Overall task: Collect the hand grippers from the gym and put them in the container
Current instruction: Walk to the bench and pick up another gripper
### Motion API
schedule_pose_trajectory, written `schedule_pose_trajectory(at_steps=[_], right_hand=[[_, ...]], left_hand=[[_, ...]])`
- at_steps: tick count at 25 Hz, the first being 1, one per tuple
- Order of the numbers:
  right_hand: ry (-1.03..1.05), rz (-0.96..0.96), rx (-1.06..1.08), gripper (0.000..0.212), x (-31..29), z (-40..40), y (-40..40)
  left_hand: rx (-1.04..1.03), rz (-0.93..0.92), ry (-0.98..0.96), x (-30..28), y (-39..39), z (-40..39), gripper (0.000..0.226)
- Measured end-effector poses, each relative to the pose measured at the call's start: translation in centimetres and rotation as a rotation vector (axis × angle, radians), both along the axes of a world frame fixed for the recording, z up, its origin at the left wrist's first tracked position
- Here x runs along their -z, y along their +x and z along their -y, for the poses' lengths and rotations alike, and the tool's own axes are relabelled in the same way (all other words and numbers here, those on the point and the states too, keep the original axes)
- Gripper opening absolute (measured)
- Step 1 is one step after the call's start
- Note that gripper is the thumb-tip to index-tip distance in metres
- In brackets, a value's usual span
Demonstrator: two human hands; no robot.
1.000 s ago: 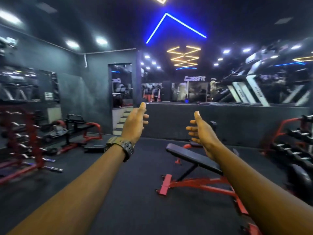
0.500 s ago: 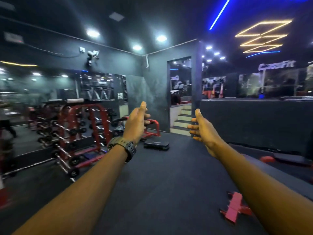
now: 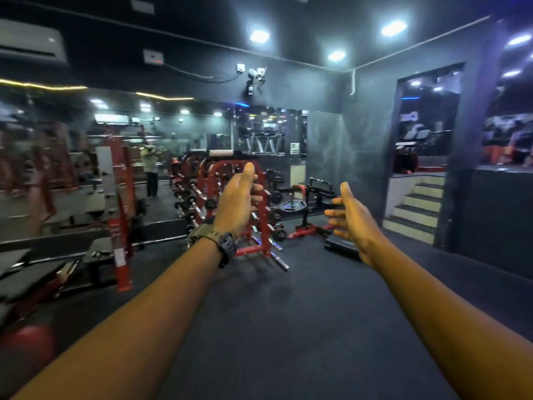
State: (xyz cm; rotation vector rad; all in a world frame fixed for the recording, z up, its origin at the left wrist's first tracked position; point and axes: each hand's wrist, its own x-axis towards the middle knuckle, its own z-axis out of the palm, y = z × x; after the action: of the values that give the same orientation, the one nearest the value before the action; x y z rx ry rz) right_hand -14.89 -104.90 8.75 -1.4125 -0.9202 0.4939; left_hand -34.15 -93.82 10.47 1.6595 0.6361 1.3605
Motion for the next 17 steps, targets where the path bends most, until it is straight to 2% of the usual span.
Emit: schedule_pose_trajectory(at_steps=[4,10,13,17], right_hand=[[-0.047,-0.002,-0.239,0.069,1.8,-14.7,-7.7],[-0.123,-0.025,-0.579,0.068,5.4,-36.2,-26.1],[-0.139,0.004,-0.674,0.075,5.9,-44.8,-32.2],[-0.142,0.003,-0.726,0.072,6.6,-54.0,-35.8]], left_hand=[[-0.205,0.000,-0.031,2.8,-8.7,-9.5,0.054],[-0.514,0.025,-0.175,7.0,-28.5,-25.9,0.060],[-0.616,0.058,-0.225,7.2,-36.2,-32.3,0.063],[-0.683,0.050,-0.223,7.8,-40.8,-39.4,0.063]])
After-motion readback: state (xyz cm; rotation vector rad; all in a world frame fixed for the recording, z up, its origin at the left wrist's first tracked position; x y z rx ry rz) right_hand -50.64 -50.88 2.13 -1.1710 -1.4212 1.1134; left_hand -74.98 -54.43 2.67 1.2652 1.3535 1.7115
